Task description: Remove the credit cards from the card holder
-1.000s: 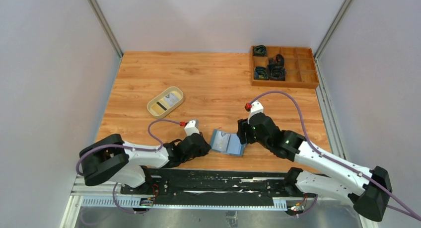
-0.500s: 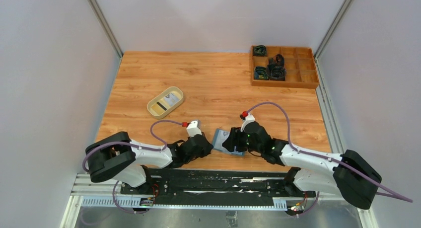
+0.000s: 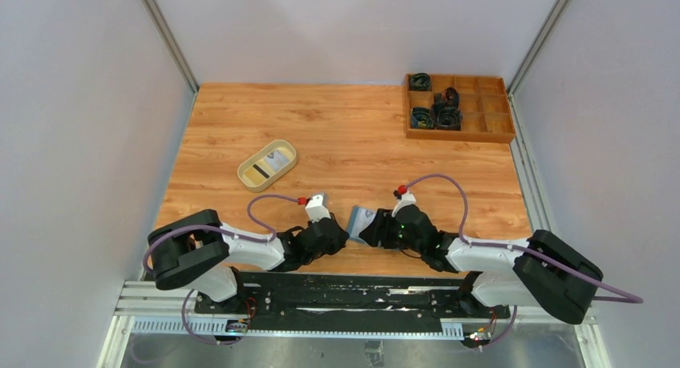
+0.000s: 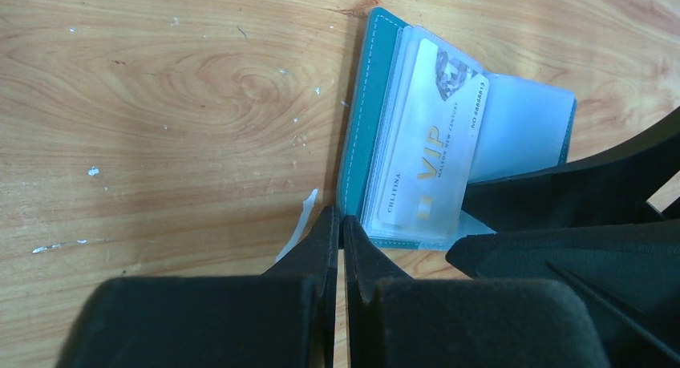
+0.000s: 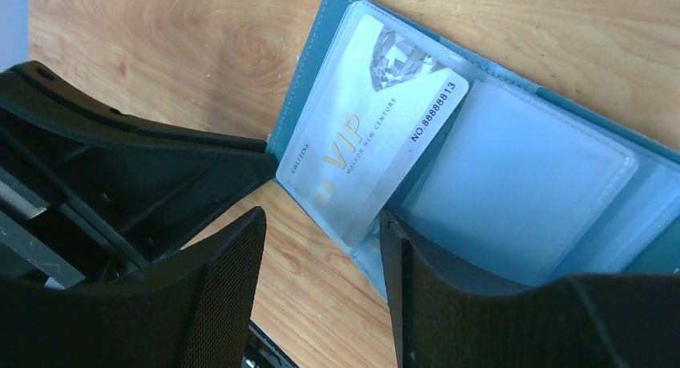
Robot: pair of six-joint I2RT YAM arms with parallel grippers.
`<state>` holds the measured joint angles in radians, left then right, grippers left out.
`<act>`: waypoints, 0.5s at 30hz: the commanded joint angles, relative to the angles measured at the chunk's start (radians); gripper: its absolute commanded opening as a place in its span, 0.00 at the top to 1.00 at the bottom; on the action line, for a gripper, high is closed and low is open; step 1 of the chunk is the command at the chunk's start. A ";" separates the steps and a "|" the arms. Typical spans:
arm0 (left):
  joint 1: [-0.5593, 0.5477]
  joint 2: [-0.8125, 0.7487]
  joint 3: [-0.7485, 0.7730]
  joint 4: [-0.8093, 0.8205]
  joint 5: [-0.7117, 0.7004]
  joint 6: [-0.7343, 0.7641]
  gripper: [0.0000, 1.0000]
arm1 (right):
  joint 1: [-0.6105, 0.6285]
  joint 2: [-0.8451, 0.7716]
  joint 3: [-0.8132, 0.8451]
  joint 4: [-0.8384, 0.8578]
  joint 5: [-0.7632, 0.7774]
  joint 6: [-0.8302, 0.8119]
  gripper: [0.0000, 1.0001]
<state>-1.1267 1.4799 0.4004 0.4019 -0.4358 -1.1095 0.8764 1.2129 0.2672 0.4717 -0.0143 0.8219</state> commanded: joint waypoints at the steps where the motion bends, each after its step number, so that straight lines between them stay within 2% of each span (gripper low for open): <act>1: -0.019 0.053 -0.030 -0.134 -0.007 0.001 1.00 | -0.010 0.018 -0.067 0.031 0.099 0.078 0.42; 9: -0.023 0.060 -0.035 -0.133 -0.010 -0.009 1.00 | -0.010 -0.060 -0.163 0.019 0.225 0.272 0.42; 15: -0.028 0.079 -0.024 -0.133 -0.008 -0.009 1.00 | -0.010 -0.070 -0.178 0.152 0.160 0.232 0.41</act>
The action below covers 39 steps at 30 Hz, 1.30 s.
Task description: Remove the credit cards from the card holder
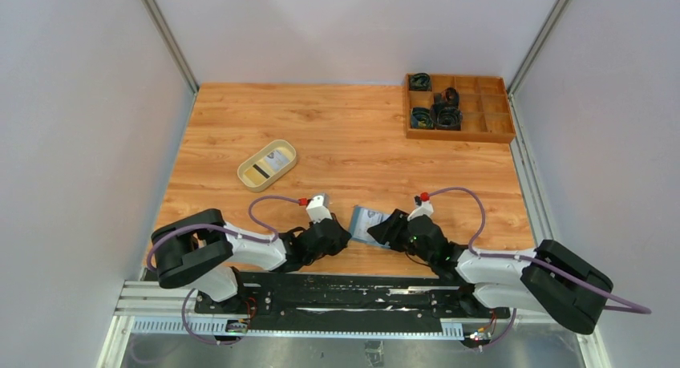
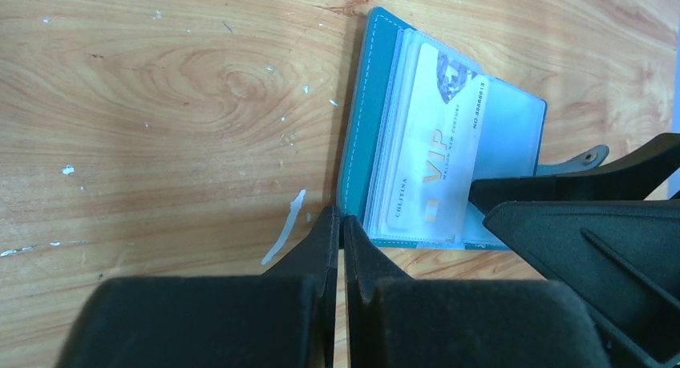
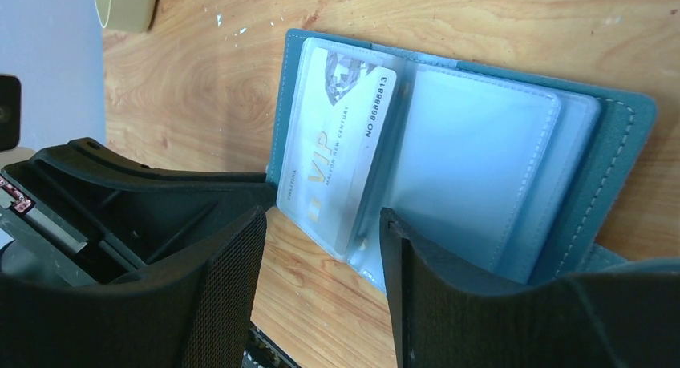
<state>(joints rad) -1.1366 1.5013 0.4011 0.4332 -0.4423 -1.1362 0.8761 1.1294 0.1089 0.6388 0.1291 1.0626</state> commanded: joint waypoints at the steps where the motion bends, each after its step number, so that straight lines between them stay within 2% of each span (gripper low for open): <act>1: -0.018 0.061 -0.023 -0.165 0.000 0.017 1.00 | -0.009 0.021 -0.005 -0.012 0.000 -0.019 0.41; 9: -0.026 0.060 -0.021 -0.165 -0.004 0.015 1.00 | -0.010 0.132 -0.002 0.154 -0.083 0.008 0.41; 14: -0.028 0.053 -0.029 -0.165 -0.005 0.012 1.00 | -0.017 0.244 -0.063 0.363 -0.089 0.097 0.41; 18: -0.028 0.048 -0.032 -0.165 -0.004 0.012 1.00 | -0.038 0.408 -0.141 0.629 -0.100 0.176 0.41; 22: -0.028 0.044 -0.034 -0.165 -0.007 0.013 1.00 | -0.049 0.654 -0.145 0.949 -0.171 0.242 0.41; 25: -0.029 0.040 -0.037 -0.165 -0.006 0.012 1.00 | -0.051 0.720 -0.073 0.958 -0.278 0.212 0.43; 34: -0.029 0.024 -0.047 -0.166 -0.010 0.018 1.00 | -0.055 0.713 -0.016 0.904 -0.326 0.190 0.43; 39: -0.029 0.038 -0.038 -0.166 -0.006 0.028 1.00 | -0.057 0.744 -0.008 0.958 -0.355 0.181 0.43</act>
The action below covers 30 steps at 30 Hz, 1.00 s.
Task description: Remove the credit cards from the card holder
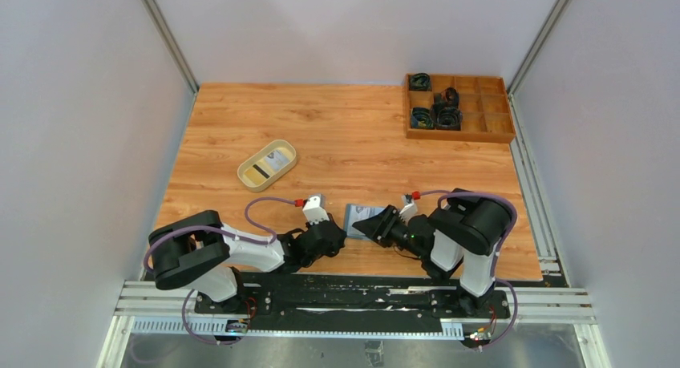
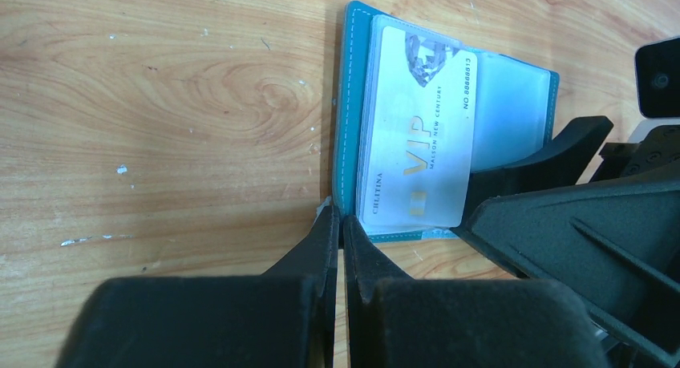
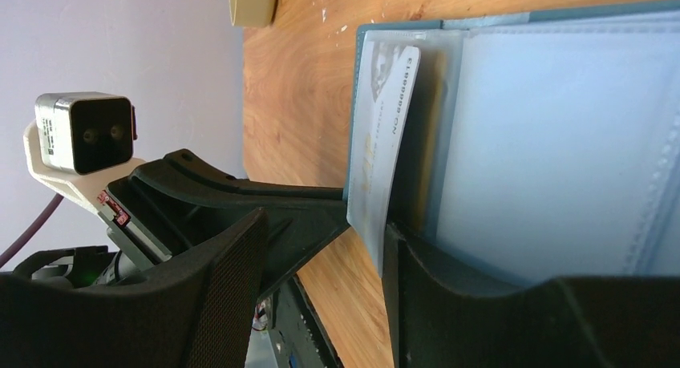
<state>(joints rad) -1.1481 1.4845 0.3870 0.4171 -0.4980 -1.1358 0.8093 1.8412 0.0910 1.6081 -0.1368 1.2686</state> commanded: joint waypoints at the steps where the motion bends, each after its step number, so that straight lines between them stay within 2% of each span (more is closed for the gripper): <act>1: -0.018 0.057 -0.023 -0.150 0.051 0.027 1.00 | 0.010 0.023 0.014 -0.012 -0.095 -0.036 0.43; 7: -0.018 0.060 -0.016 -0.150 0.051 0.035 1.00 | 0.005 -0.016 0.054 -0.070 -0.092 -0.071 0.44; 19: -0.018 0.057 -0.020 -0.152 0.056 0.041 1.00 | -0.055 0.063 0.114 -0.023 -0.139 -0.053 0.47; 30: -0.018 0.068 -0.015 -0.152 0.062 0.040 1.00 | -0.096 -0.050 0.076 -0.057 -0.183 -0.053 0.49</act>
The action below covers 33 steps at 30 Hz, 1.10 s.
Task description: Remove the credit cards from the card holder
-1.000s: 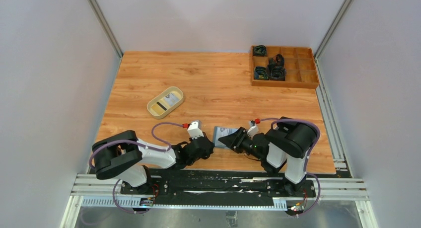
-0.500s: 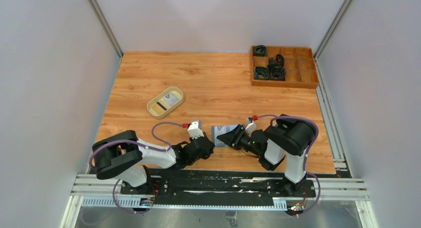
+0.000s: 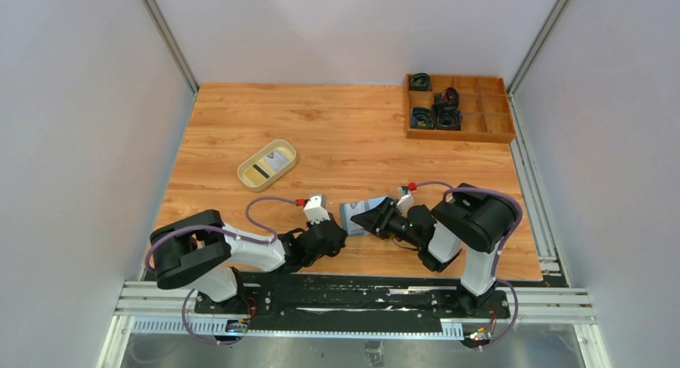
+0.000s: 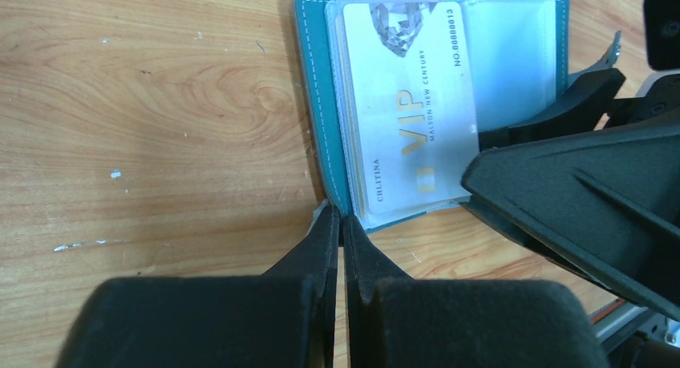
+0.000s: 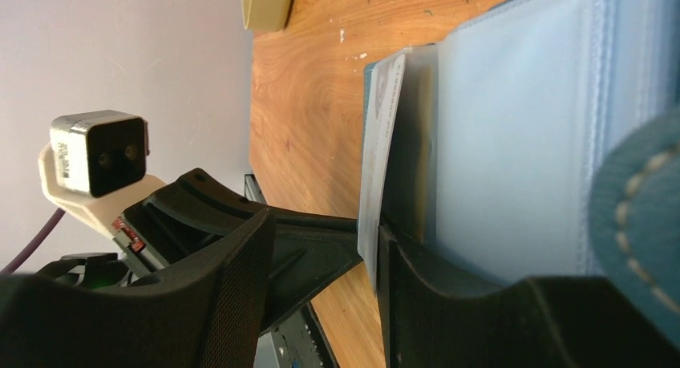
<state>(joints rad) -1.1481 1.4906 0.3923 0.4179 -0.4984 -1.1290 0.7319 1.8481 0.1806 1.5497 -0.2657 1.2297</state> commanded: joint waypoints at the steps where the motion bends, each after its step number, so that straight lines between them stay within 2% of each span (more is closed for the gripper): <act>1: -0.018 0.064 -0.020 -0.153 0.063 0.033 1.00 | -0.024 -0.072 -0.016 -0.010 -0.061 -0.014 0.49; 5: -0.018 0.067 -0.018 -0.153 0.063 0.033 1.00 | -0.031 -0.144 -0.016 -0.096 -0.076 -0.040 0.50; 10: -0.018 0.071 -0.018 -0.153 0.065 0.031 1.00 | -0.035 -0.251 0.007 -0.297 -0.089 -0.098 0.50; 19: -0.018 0.076 -0.018 -0.151 0.066 0.030 1.00 | -0.056 -0.521 0.090 -0.878 -0.033 -0.279 0.50; 25: -0.018 0.090 -0.009 -0.150 0.073 0.032 1.00 | -0.112 -0.569 0.072 -0.921 -0.051 -0.297 0.50; 33: -0.018 0.093 -0.007 -0.151 0.077 0.033 1.00 | -0.119 -0.512 0.066 -0.907 -0.041 -0.291 0.59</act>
<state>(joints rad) -1.1488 1.5337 0.4191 0.4435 -0.4637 -1.1290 0.6277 1.3193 0.2489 0.6579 -0.3141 0.9539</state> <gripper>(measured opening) 0.020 0.416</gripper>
